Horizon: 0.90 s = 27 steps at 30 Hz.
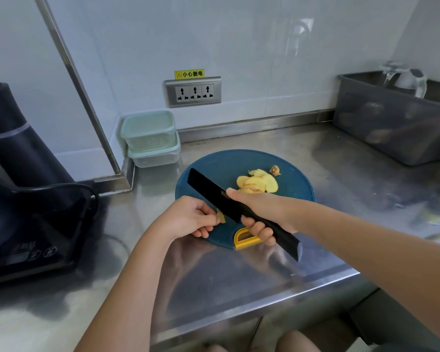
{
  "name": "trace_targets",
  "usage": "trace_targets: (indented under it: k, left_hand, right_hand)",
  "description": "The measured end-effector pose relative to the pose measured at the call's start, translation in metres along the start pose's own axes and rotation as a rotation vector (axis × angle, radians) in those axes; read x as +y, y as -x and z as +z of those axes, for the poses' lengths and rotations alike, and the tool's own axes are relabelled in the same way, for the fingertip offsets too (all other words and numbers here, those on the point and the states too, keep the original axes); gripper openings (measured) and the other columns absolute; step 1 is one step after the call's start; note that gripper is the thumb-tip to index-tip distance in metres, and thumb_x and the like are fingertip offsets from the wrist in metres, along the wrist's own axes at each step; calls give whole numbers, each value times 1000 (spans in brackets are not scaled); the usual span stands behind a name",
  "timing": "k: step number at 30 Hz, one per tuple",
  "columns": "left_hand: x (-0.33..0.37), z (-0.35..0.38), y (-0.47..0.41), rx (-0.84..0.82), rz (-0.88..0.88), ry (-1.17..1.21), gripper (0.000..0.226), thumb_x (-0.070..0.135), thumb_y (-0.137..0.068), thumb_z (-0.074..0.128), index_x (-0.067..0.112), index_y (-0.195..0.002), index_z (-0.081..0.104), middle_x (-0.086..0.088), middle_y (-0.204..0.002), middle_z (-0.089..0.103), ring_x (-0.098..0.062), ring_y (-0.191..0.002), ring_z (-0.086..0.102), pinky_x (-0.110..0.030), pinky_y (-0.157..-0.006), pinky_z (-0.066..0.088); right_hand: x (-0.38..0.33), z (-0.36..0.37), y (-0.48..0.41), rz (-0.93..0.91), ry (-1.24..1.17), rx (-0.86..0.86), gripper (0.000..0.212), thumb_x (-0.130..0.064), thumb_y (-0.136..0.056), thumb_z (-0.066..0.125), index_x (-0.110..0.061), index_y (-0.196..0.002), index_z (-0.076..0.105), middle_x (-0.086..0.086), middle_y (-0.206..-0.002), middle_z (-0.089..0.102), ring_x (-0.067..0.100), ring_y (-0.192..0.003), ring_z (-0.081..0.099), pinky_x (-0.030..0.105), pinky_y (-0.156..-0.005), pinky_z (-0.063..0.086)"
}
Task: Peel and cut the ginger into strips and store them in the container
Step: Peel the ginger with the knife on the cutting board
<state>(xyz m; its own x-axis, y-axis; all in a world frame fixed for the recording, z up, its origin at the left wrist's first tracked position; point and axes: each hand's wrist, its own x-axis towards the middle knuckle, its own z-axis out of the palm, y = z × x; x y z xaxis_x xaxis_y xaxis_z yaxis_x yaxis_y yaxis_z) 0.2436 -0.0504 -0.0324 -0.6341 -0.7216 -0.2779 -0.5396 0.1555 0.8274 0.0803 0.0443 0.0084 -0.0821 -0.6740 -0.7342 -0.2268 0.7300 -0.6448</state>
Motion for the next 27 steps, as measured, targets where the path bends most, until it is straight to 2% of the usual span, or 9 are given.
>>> trace_targets:
  k: [9, 15, 19, 23, 25, 27]
  left_hand:
    - [0, -1, 0, 3, 20, -5, 15, 25, -83, 71, 10, -86, 68, 4, -60, 65, -9, -53, 60, -18, -52, 47]
    - [2, 7, 3, 105, 48, -53, 23, 36, -82, 70, 13, -83, 67, 4, -58, 64, -7, -47, 57, -18, -47, 43]
    - [2, 19, 8, 249, 78, -112, 24, 43, -83, 67, 19, -84, 64, 4, -57, 64, -5, -45, 55, -19, -47, 43]
    - [6, 33, 9, 444, 83, -369, 26, 50, -81, 65, 25, -89, 63, 8, -59, 58, -5, -57, 54, -20, -53, 38]
    - [10, 37, 10, 470, 69, -383, 32, 52, -78, 68, 24, -93, 62, 10, -63, 56, -5, -62, 54, -20, -53, 34]
    - [13, 41, 11, 464, 61, -366, 43, 53, -74, 71, 25, -104, 59, 10, -73, 59, -6, -71, 56, -20, -59, 38]
  right_hand:
    - [-9, -43, 18, -117, -130, -8, 65, -74, -88, 37, -19, -53, 35, -4, -48, 29, 11, -35, 26, 19, -35, 28]
    - [-1, -52, 23, -128, -80, -3, 65, -75, -86, 40, -18, -55, 38, -3, -49, 32, 11, -38, 28, 20, -37, 29]
    - [3, -60, 30, -213, 24, 175, 64, -74, -86, 42, -17, -57, 38, -1, -48, 34, 13, -38, 30, 22, -37, 30]
    - [15, -78, 30, -263, 214, 488, 65, -71, -86, 45, -14, -57, 36, 3, -45, 35, 16, -33, 31, 22, -40, 32]
    - [26, -87, 25, -256, 346, 622, 67, -73, -86, 43, -12, -58, 38, 5, -45, 38, 17, -30, 35, 23, -42, 34]
    - [39, -95, 20, -233, 438, 688, 72, -74, -86, 39, -7, -60, 44, 8, -46, 46, 17, -31, 43, 23, -44, 38]
